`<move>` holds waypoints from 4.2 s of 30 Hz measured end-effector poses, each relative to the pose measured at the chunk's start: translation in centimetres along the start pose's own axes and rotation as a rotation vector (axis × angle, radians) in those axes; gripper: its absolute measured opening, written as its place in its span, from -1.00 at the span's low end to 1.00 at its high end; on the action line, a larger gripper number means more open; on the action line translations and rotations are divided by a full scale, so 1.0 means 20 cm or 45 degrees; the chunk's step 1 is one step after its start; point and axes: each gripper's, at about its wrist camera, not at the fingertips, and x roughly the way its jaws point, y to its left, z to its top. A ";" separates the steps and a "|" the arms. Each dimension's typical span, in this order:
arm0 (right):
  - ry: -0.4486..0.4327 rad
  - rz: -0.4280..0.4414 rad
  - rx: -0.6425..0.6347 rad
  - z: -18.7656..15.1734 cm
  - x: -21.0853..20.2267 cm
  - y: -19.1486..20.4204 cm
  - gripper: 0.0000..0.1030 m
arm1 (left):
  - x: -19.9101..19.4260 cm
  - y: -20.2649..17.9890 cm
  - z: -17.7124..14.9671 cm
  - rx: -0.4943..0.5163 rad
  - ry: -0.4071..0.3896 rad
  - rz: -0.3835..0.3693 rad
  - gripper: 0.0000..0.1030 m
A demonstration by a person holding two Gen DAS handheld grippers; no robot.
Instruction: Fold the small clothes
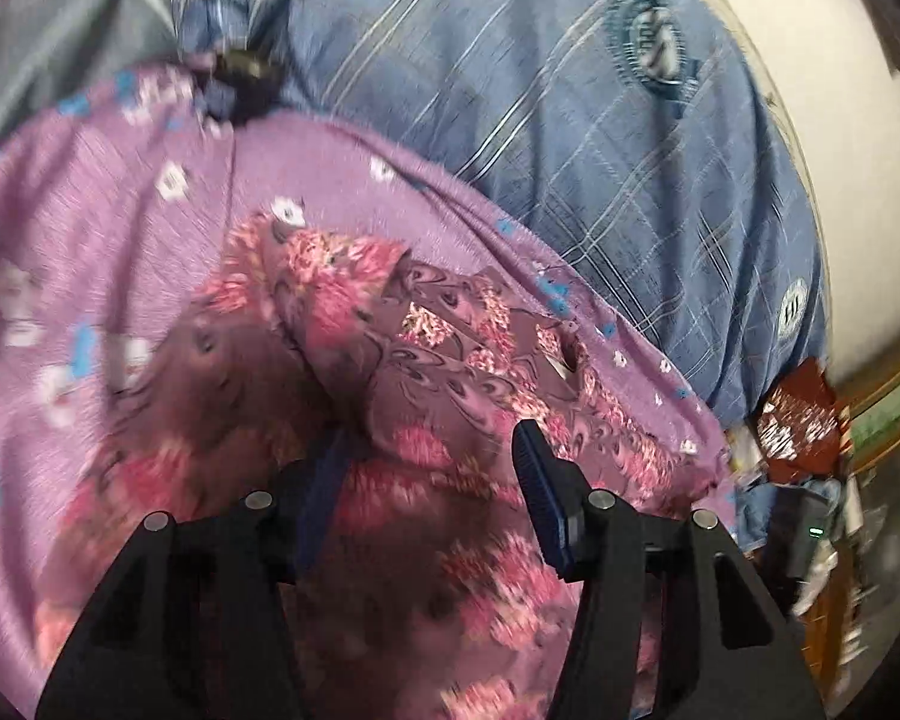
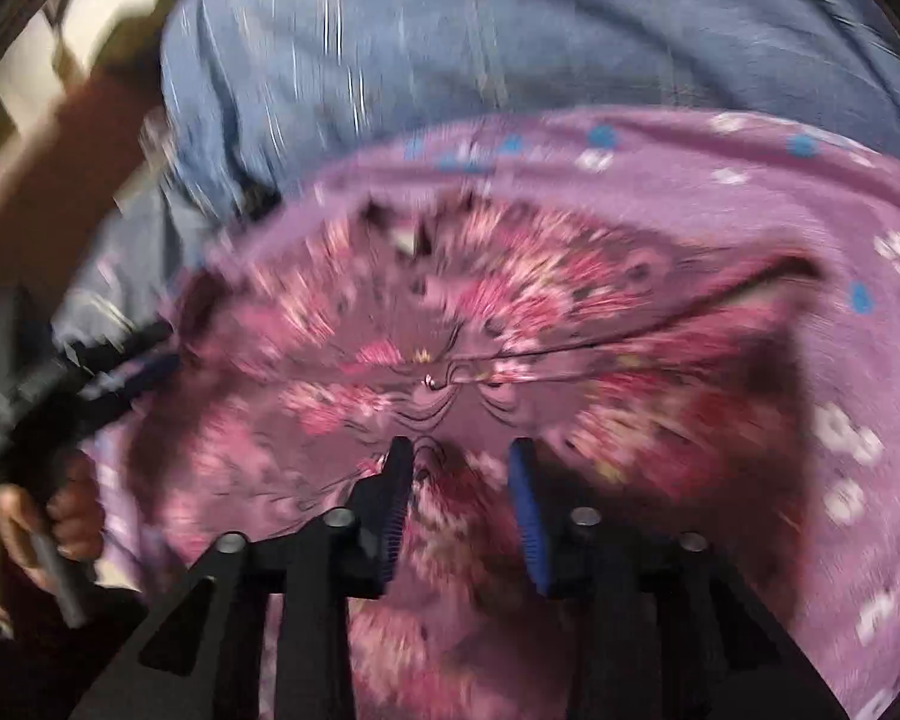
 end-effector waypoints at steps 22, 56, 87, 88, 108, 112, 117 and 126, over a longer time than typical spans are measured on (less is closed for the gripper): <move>0.035 0.117 -0.138 0.26 0.28 0.53 -0.51 | -0.32 0.28 0.17 -0.135 -0.432 0.268 0.10; -0.355 -0.192 0.340 0.29 -0.19 -0.32 -0.46 | 0.01 0.01 0.09 0.117 -0.261 0.501 0.15; -0.383 -0.161 0.365 -0.33 -0.41 -0.13 -0.27 | 0.02 -0.13 -0.19 0.498 -0.149 0.645 0.69; -0.401 -0.163 0.347 -0.35 -0.45 -0.12 -0.26 | -0.03 -0.15 -0.22 0.518 -0.184 0.616 0.69; -0.693 -0.150 0.326 -0.85 -1.30 0.08 -0.22 | -0.68 -0.93 -1.11 1.001 -0.246 0.283 0.70; -0.794 -0.231 0.297 -0.97 -1.54 0.11 -0.15 | -0.76 -1.16 -1.19 1.149 -0.306 0.226 0.70; -0.878 -0.266 0.309 -1.07 -1.71 0.08 -0.11 | -0.90 -1.31 -1.21 1.171 -0.387 0.136 0.79; -0.874 -0.180 0.276 -1.03 -1.66 0.07 -0.11 | -1.04 -1.27 -1.15 1.118 -0.528 0.196 1.00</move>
